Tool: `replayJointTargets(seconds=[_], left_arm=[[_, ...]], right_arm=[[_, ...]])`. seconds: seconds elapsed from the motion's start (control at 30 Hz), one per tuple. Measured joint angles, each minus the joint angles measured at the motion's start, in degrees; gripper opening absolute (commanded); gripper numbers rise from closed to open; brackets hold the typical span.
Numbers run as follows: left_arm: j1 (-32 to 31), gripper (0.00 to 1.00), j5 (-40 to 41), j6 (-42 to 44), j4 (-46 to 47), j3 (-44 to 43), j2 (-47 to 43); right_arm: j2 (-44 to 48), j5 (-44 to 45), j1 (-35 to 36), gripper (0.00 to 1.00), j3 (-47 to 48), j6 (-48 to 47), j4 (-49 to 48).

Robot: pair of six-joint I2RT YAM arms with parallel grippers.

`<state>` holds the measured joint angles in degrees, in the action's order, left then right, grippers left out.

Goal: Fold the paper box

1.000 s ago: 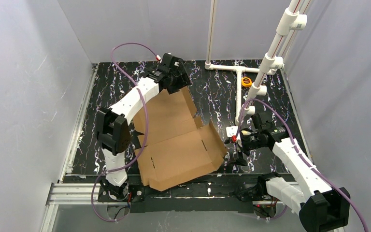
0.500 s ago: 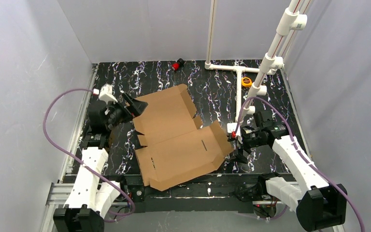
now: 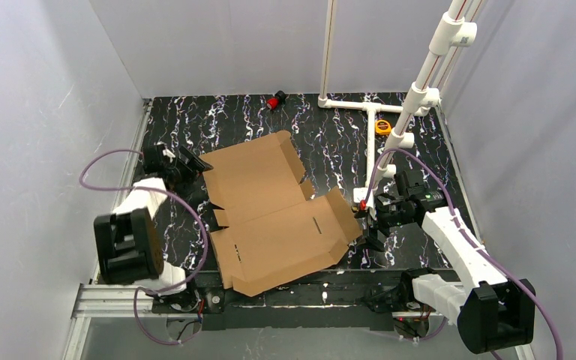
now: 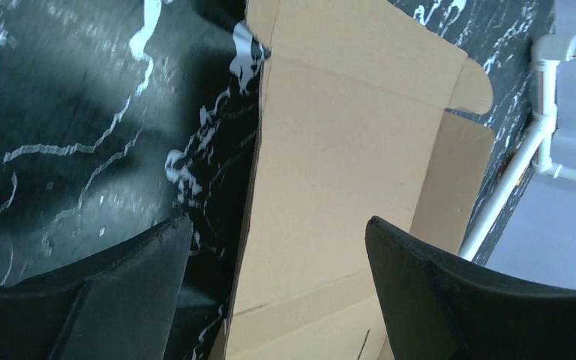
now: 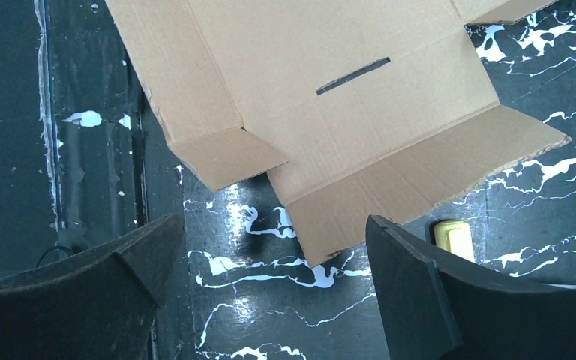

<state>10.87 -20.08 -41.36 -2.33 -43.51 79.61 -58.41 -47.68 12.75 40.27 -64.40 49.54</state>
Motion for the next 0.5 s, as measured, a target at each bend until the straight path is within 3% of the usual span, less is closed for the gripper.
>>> replayJointTargets(seconds=[0.03, 0.13, 0.27, 0.37, 0.5], left_arm=[[0.00, 0.68, -0.22, 0.48, -1.11, -2.38, 2.95], [0.00, 0.55, -2.73, 1.79, -2.62, -7.85, 10.86], [0.07, 0.50, -7.08, 2.71, -2.58, -9.49, 17.29], [0.04, 0.40, -9.07, 3.17, -2.67, -9.49, 19.30], [0.11, 0.07, -10.62, 3.45, -1.90, -9.46, 19.54]], right_arm=[[0.00, -0.02, 0.00, 1.00, 0.00, 0.02, -0.13], [0.00, 0.00, 0.00, 1.00, -0.02, 0.15, -0.24], [0.00, -0.02, 0.00, 1.00, -0.07, 0.17, -0.26], [0.00, -0.02, 0.00, 1.00, -0.33, 0.20, -0.37], [0.04, -0.04, 0.00, 1.00, -0.59, 0.20, -0.37]])
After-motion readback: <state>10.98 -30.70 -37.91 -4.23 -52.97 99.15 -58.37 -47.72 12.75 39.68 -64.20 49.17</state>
